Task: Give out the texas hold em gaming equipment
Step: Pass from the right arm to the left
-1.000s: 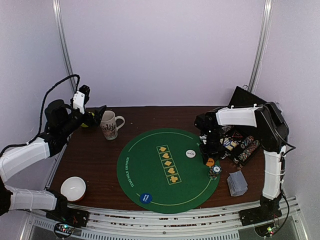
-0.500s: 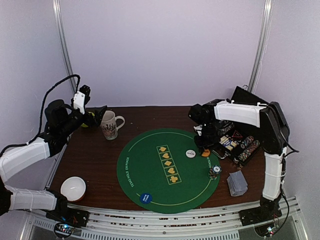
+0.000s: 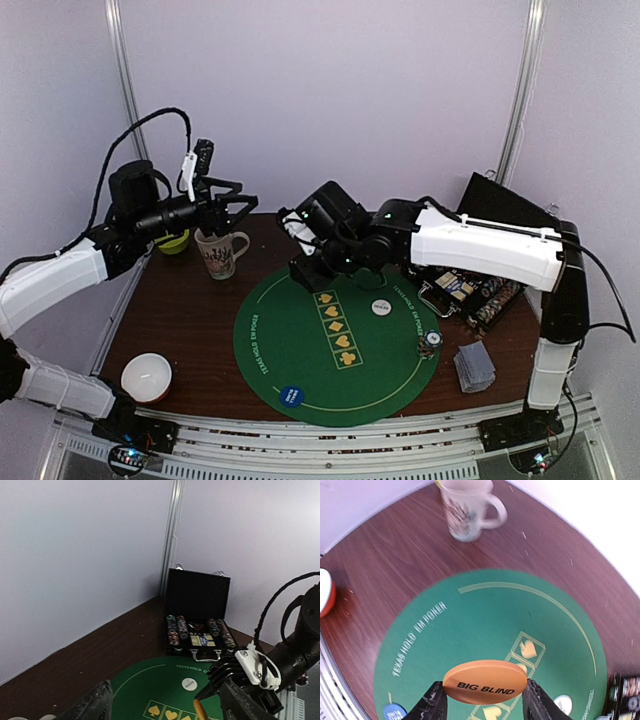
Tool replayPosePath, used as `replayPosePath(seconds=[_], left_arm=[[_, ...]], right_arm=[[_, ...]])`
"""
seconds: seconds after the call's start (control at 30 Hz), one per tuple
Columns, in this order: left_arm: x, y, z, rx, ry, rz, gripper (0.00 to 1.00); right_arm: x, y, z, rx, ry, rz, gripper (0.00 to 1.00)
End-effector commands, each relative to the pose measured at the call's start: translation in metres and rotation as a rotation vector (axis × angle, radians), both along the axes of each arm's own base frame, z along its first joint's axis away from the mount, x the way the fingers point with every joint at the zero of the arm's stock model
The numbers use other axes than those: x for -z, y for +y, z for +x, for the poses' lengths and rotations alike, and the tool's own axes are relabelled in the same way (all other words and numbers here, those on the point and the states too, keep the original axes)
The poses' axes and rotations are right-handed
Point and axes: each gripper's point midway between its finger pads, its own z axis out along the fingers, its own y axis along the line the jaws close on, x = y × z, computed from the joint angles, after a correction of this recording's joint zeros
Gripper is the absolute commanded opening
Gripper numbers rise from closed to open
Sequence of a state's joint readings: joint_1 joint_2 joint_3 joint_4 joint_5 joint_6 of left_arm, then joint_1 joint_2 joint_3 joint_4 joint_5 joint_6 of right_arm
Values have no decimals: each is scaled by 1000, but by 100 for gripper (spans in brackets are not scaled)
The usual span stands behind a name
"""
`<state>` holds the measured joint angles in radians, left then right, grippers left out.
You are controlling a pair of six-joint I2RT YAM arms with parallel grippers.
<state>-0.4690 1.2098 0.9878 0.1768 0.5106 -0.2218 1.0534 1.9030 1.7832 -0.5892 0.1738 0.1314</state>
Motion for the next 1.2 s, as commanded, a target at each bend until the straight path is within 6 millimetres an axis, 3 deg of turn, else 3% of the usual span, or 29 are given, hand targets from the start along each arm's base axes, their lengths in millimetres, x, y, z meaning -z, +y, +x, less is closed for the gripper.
replayPosePath(seconds=[0.0,0.17,0.33,0.5,0.73,0.97,1.17], left_arm=[[-4,-9,-35,159,154,-72,73],[-9,0,-52,159,151,-157,66],[26,-3,-35,106,246,-67,51],[49,1,-22,43,247,42,50],[60,-20,-33,142,267,59,54],[74,-27,-37,179,290,87,55],[80,-32,-39,199,286,106,39]], right_arm=[[-47,26,9,-22,-213,111,45],[-63,38,-3,-31,-273,175,45],[-61,45,-11,-34,-301,171,46],[-55,49,-16,-56,-300,147,46],[-47,54,-16,-70,-320,79,46],[-45,58,-15,-82,-338,33,46],[-42,63,-17,-96,-352,5,46]])
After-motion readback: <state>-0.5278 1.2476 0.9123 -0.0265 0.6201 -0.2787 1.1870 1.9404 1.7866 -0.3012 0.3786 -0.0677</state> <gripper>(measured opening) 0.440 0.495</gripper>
